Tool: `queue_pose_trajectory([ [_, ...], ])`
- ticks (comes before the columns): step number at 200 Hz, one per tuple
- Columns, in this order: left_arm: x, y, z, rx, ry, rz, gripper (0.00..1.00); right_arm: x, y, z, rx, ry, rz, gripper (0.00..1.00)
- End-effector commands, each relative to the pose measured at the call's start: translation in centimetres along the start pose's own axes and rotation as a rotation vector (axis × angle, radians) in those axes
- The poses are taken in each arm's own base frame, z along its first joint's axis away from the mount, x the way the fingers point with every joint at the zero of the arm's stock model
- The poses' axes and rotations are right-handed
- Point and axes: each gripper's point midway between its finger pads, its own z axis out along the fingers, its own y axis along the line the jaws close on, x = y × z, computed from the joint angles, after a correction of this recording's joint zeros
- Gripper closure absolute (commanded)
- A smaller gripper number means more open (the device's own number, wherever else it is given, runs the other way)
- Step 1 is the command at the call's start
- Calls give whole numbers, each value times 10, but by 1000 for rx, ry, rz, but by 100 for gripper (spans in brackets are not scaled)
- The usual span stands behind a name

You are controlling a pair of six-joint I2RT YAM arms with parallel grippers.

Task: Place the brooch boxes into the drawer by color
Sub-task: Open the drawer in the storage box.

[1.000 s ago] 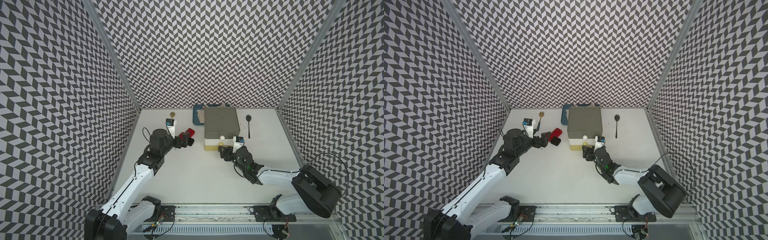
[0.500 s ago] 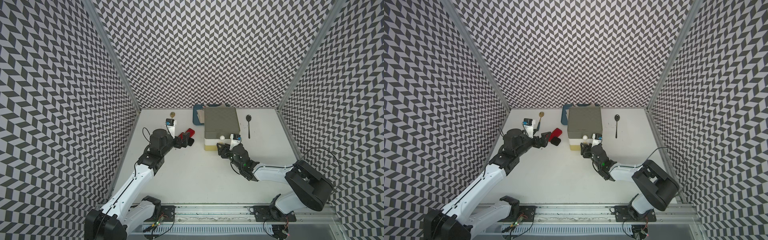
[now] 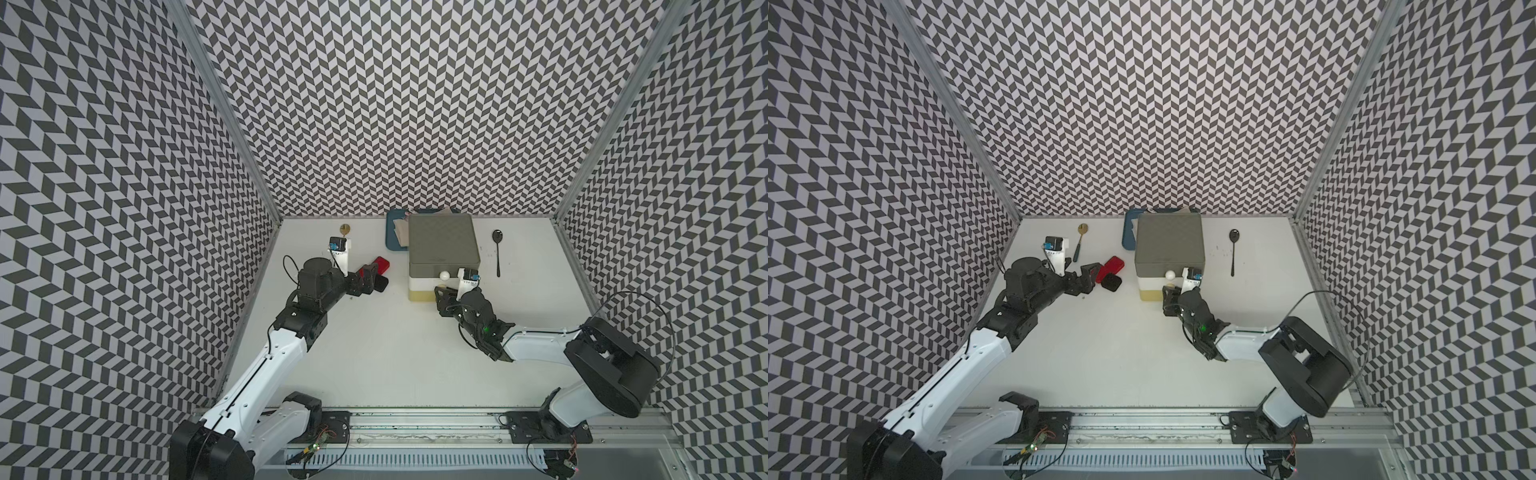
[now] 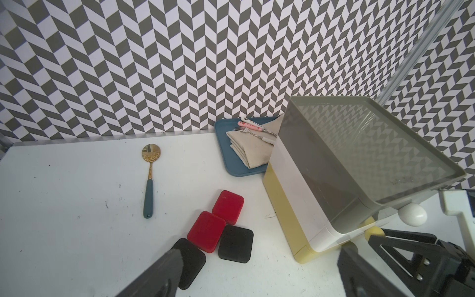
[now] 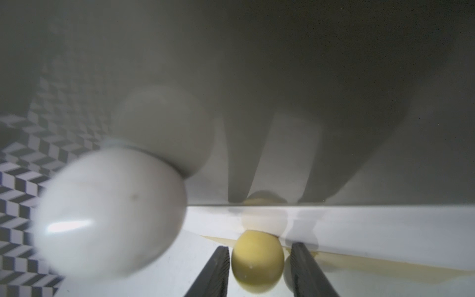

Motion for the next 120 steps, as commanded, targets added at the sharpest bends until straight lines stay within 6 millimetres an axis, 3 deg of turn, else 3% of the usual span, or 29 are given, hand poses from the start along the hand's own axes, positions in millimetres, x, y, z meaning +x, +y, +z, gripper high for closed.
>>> queue_pose_trajectory([
  [1,-5,1,-5,-1,-16,0,0,-19,11,3,-29,-70,11,70],
  [16,-5,2,-5,-2,-15,-1,0,-18,11,2,-29,-64,7,78],
  [39,-5,2,-5,-1,-17,-3,0,-17,11,-4,-36,-57,10,82],
  [120,-6,2,-7,2,-24,-8,0,11,21,-43,-61,48,94,83],
])
